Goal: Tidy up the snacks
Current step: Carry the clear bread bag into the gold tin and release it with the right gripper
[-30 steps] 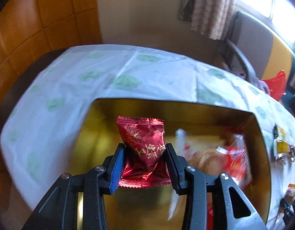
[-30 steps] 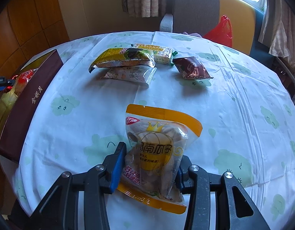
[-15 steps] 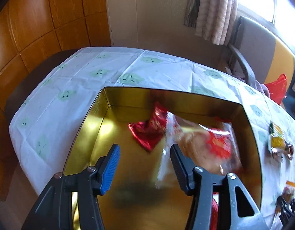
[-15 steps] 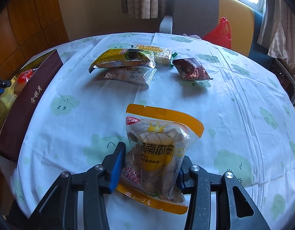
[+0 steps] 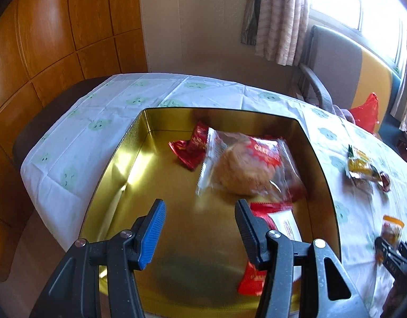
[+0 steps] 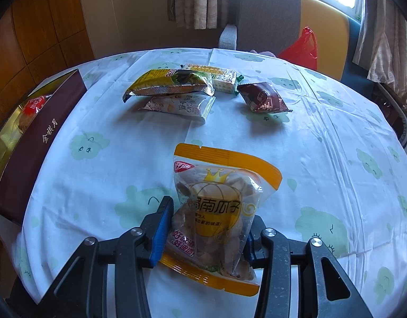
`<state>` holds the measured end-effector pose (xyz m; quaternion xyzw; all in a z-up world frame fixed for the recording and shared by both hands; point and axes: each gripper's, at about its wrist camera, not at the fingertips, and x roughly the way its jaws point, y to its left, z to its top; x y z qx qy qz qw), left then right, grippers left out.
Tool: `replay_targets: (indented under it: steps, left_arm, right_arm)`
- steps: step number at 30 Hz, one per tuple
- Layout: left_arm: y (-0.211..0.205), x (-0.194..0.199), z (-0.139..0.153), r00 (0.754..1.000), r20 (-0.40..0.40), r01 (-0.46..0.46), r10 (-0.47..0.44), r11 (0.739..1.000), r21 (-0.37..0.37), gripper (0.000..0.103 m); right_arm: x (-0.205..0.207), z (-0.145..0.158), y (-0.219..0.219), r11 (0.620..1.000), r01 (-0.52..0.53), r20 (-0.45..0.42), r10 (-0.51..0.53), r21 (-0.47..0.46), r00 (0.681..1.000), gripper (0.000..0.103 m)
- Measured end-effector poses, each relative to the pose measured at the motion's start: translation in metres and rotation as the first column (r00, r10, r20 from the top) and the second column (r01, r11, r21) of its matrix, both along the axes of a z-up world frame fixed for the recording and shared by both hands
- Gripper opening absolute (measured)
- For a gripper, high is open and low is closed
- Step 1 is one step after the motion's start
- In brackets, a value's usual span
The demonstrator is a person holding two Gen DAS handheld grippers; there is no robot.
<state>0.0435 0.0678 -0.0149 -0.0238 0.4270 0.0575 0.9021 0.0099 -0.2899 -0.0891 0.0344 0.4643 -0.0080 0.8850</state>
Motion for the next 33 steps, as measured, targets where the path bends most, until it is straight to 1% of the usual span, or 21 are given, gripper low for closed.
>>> replay_targets:
  steps: [8,19,33]
  left_arm:
    - [-0.004,-0.017,-0.003,1.000,-0.008,0.018,-0.019,1.000,-0.015,0.055]
    - [-0.001,-0.028,-0.010,0.999,-0.028,0.021,-0.022,0.999,-0.038,0.055]
    - [0.011,-0.036,-0.010,1.000,-0.015,0.003,-0.004,1.000,-0.024,0.055]
  right_arm:
    - [0.000,0.000,0.002,1.000,0.004,0.001,-0.004,-0.010,1.000,0.047]
    - [0.001,0.001,0.003,1.000,0.010,-0.011,-0.010,-0.010,1.000,0.047]
    - [0.002,0.005,0.022,0.999,-0.035,-0.035,0.035,-0.005,0.999,0.043]
